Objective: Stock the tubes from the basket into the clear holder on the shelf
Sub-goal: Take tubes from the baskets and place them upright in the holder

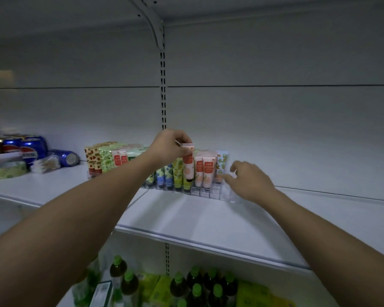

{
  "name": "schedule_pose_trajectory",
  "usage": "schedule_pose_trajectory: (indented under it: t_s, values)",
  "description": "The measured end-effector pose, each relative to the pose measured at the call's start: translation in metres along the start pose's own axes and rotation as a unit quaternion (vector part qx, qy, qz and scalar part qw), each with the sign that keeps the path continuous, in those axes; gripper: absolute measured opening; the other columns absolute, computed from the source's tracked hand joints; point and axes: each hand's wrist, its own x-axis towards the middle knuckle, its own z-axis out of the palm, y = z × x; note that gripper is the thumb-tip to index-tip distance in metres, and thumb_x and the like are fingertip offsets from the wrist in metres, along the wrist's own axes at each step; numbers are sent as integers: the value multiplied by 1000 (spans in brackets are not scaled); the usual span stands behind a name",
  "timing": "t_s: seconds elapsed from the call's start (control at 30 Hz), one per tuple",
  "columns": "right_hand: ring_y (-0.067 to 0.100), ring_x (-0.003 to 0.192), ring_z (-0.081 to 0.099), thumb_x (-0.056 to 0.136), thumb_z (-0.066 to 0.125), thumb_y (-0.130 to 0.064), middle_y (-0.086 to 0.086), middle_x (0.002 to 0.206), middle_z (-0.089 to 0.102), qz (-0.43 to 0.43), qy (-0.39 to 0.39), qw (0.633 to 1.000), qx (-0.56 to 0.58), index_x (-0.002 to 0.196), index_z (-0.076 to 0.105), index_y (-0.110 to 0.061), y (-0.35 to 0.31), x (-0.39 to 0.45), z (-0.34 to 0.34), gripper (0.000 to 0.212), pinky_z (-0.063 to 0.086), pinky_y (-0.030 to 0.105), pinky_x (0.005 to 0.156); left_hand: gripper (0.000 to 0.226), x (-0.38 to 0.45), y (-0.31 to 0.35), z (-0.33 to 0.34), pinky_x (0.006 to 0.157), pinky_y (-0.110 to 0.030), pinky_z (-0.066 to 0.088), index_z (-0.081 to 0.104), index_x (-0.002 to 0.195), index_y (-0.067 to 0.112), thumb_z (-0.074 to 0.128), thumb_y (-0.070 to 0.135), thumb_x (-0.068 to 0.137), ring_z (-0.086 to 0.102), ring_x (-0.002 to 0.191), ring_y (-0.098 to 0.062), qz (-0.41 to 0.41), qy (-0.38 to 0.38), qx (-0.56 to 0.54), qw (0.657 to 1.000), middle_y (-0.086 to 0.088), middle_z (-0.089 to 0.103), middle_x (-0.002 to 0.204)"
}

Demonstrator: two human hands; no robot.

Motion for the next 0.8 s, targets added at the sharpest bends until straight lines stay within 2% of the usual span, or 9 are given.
schedule_pose_trajectory:
  t_s: [0.07, 0.17, 0.23, 0.43, 0.57, 0.8]
  values:
    - [29, 123, 47, 92, 45, -57, 7, 132, 53, 35, -35, 999, -9, 129, 53, -17, 18, -20, 9, 55, 42, 40, 95, 7, 0, 0, 5, 53, -17, 46, 68, 91, 18, 71, 13, 86, 62, 79, -12, -1, 12, 4, 1000, 1, 67, 92]
    - [27, 138, 33, 89, 34, -71, 3, 152, 36, 73, -114, 990, -22, 145, 38, -18, 44, -49, 22, 76, 31, 47, 110, 10, 1, -1, 12, 70, -24, 52, 69, 93, 14, 72, 10, 84, 63, 86, -16, -3, 21, 20, 1000, -2, 68, 95]
    - [25, 143, 26, 88, 25, -75, 2, 158, 27, 63, -154, 984, -56, 149, 30, -19, 55, -61, 30, 83, 23, 48, 115, 11, 1, -3, 19, 78, -30, 54, 69, 94, 13, 72, 9, 84, 63, 90, -18, -9, 18, 28, 999, -2, 68, 97]
    - [20, 150, 9, 87, 20, -78, -3, 163, 11, 58, -167, 983, -58, 155, 19, -25, 58, -67, 36, 86, 6, 49, 119, 7, 7, -5, 39, 71, -26, 44, 70, 90, 13, 71, 9, 85, 61, 86, -18, 0, 44, 39, 998, -4, 68, 94]
    - [21, 150, 8, 88, 20, -76, -4, 163, 11, 55, -160, 984, -62, 154, 19, -24, 59, -68, 36, 84, 5, 49, 119, 10, 16, -5, 42, 66, -22, 42, 70, 96, 13, 69, 10, 87, 57, 80, -12, 0, 42, 49, 998, 1, 64, 92]
    - [19, 149, 9, 88, 21, -75, -4, 163, 13, 58, -158, 984, -60, 153, 21, -24, 58, -68, 36, 82, 6, 48, 120, 13, 27, -3, 37, 68, -24, 50, 69, 97, 13, 70, 8, 85, 63, 84, -16, 10, -9, 90, 996, 2, 64, 88]
